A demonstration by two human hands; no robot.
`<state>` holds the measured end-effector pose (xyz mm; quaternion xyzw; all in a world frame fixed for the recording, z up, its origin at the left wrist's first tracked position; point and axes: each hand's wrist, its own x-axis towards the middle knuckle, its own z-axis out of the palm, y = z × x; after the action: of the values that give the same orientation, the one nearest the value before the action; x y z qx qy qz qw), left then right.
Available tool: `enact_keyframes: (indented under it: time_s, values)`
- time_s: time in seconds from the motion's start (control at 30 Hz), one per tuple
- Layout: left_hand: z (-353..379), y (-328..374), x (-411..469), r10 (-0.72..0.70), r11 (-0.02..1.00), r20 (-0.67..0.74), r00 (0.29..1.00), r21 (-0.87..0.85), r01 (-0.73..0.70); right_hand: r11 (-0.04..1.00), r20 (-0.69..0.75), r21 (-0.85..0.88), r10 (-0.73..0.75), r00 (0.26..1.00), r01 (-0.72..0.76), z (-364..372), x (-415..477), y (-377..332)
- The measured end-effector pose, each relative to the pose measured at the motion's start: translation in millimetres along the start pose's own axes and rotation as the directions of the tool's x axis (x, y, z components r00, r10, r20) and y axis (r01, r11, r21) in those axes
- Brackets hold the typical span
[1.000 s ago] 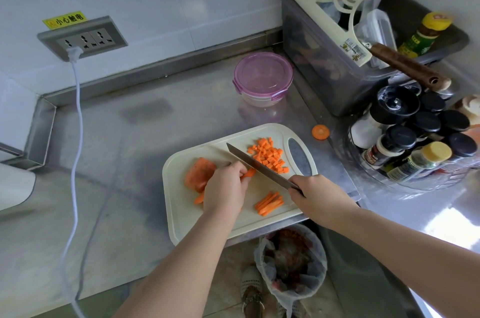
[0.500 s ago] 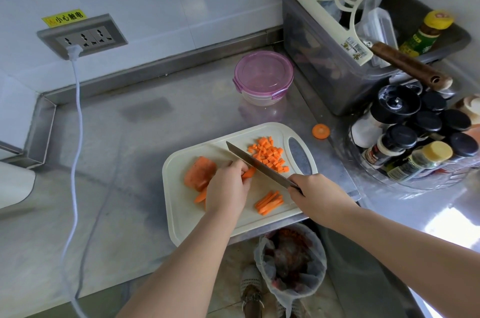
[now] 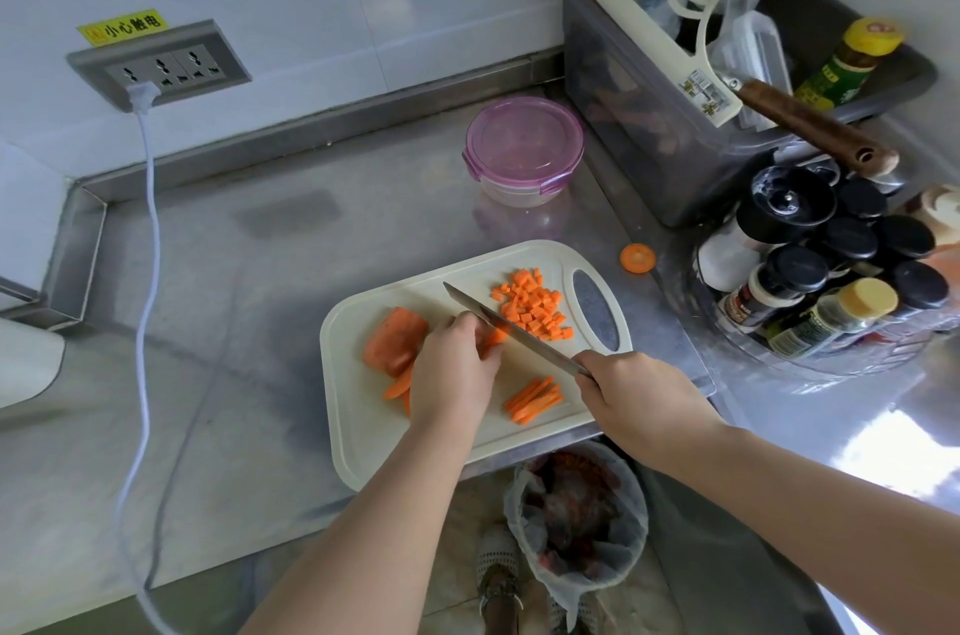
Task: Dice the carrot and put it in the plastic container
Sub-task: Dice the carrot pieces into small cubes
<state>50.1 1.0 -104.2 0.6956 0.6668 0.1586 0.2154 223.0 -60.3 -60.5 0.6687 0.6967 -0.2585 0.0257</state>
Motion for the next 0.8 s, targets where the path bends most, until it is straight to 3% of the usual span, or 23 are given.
enact_keyframes:
  time_s: [0.53,0.8]
  values:
    - [2,4,2,-0.008,0.999,0.025,1.0,0.033,0.007,0.969,0.129,-0.247,0.025,0.991,0.008,9,12,1]
    - [2,7,3,-0.017,1.0,0.001,1.0,0.009,0.017,0.996,0.093,-0.067,0.06,0.994,-0.054,0,12,7]
